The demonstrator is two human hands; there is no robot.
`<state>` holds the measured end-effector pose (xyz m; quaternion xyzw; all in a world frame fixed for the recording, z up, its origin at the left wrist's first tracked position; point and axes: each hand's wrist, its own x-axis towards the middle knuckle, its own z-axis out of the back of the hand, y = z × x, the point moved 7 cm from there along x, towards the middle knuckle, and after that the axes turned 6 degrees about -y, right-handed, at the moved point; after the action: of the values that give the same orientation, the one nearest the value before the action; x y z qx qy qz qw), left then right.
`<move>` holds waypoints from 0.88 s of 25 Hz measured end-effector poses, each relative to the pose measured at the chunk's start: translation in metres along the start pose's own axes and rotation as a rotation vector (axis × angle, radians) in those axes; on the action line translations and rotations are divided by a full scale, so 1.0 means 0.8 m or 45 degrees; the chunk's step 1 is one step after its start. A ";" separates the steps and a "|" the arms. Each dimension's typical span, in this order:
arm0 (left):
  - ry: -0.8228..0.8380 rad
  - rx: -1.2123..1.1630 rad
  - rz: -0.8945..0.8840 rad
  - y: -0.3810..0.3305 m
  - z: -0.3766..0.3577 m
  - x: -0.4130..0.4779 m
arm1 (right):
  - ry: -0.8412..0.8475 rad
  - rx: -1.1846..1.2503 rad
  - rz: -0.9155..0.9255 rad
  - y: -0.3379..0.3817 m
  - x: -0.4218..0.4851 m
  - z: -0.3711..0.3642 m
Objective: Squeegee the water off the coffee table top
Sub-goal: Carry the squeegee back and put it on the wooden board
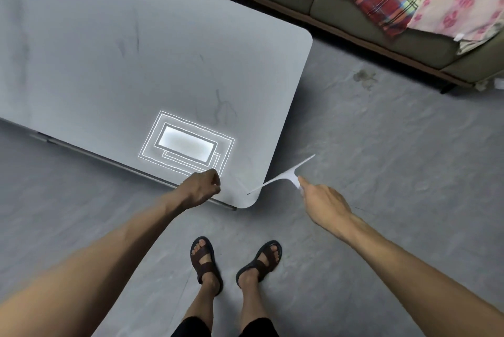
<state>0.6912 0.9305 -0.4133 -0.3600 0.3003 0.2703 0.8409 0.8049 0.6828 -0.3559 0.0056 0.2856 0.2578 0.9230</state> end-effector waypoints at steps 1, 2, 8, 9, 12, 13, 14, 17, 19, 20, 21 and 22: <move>-0.026 -0.038 0.000 -0.006 0.022 -0.013 | -0.010 0.015 -0.019 0.011 -0.003 0.014; -0.049 -0.076 -0.002 -0.012 0.046 -0.026 | -0.053 0.040 -0.023 0.026 -0.008 0.032; -0.026 -0.407 0.021 -0.050 0.161 -0.132 | -0.027 0.839 -0.250 0.129 -0.057 0.142; -0.028 -0.441 0.016 -0.058 0.176 -0.152 | 0.025 1.079 -0.302 0.148 -0.066 0.160; -0.077 -0.507 -0.016 -0.080 0.216 -0.218 | 0.179 1.408 -0.331 0.202 -0.102 0.211; -0.115 -0.540 -0.015 -0.084 0.227 -0.239 | 0.231 1.434 -0.308 0.216 -0.114 0.222; -0.165 -0.578 -0.008 -0.087 0.238 -0.258 | 0.294 1.456 -0.270 0.231 -0.124 0.233; -0.383 -0.725 0.070 -0.090 0.257 -0.339 | 0.552 1.506 -0.074 0.277 -0.159 0.262; -0.552 -0.870 0.144 -0.093 0.247 -0.403 | 0.707 1.478 0.080 0.300 -0.189 0.278; -0.629 -0.948 0.173 -0.096 0.236 -0.434 | 0.779 1.440 0.159 0.310 -0.207 0.283; -0.681 -1.025 0.202 -0.100 0.220 -0.466 | 0.845 1.394 0.229 0.317 -0.227 0.283; -0.710 -1.091 0.230 -0.103 0.202 -0.496 | 0.892 1.346 0.283 0.323 -0.245 0.281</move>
<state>0.5296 0.9111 -0.0086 -0.5589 -0.0430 0.5263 0.6394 0.6636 0.8435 -0.0244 0.4048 0.6564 0.1631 0.6154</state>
